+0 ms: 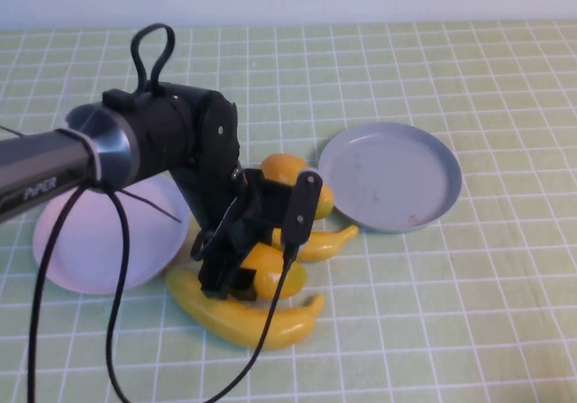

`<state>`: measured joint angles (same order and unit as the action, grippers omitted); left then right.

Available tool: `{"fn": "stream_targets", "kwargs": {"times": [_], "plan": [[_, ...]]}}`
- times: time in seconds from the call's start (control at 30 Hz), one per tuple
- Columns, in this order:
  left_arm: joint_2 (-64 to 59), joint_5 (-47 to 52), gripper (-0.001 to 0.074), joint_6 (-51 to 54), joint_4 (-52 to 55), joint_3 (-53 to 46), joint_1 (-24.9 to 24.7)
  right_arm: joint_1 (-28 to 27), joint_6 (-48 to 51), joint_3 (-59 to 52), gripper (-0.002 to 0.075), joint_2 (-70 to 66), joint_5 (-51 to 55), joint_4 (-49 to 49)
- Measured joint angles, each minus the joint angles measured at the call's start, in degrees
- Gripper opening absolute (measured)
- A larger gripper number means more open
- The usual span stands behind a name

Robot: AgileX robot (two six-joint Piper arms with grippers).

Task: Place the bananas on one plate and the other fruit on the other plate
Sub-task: Put one type of fruit in the left plate

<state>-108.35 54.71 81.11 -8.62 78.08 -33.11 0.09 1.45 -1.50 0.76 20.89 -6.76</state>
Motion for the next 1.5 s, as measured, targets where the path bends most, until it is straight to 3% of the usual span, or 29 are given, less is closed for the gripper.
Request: {"fn": "stream_targets", "kwargs": {"times": [0.13,0.33,0.5,0.73,0.83,1.3,1.5], "plan": [[4.16,-0.06,0.0533,-16.34,0.71,0.41,0.0,0.0,0.0,0.0,-0.0015,0.0,0.0,0.0],[8.22,1.4,0.0533,-48.75,10.11,3.14,0.7,0.0,0.0,0.0,-0.0016,0.0,0.0,0.0],[8.28,6.25,0.0533,-64.26,12.71,3.46,8.07,0.0,0.0,0.0,-0.0016,0.0,0.0,0.0],[7.37,3.79,0.0533,-68.73,9.93,3.46,22.67,0.0,0.0,0.0,-0.0015,0.0,0.0,0.0],[5.67,3.28,0.0533,-68.98,8.62,3.46,25.88,0.0,0.0,0.0,-0.0016,0.0,0.0,0.0],[-0.75,2.86,0.0534,-69.76,10.5,3.46,27.29,0.0,0.0,0.0,-0.0016,0.0,0.0,0.0],[-0.75,2.72,0.0666,-75.26,12.27,3.87,27.29,0.0,0.0,0.0,-0.0016,0.0,0.0,0.0]]}}
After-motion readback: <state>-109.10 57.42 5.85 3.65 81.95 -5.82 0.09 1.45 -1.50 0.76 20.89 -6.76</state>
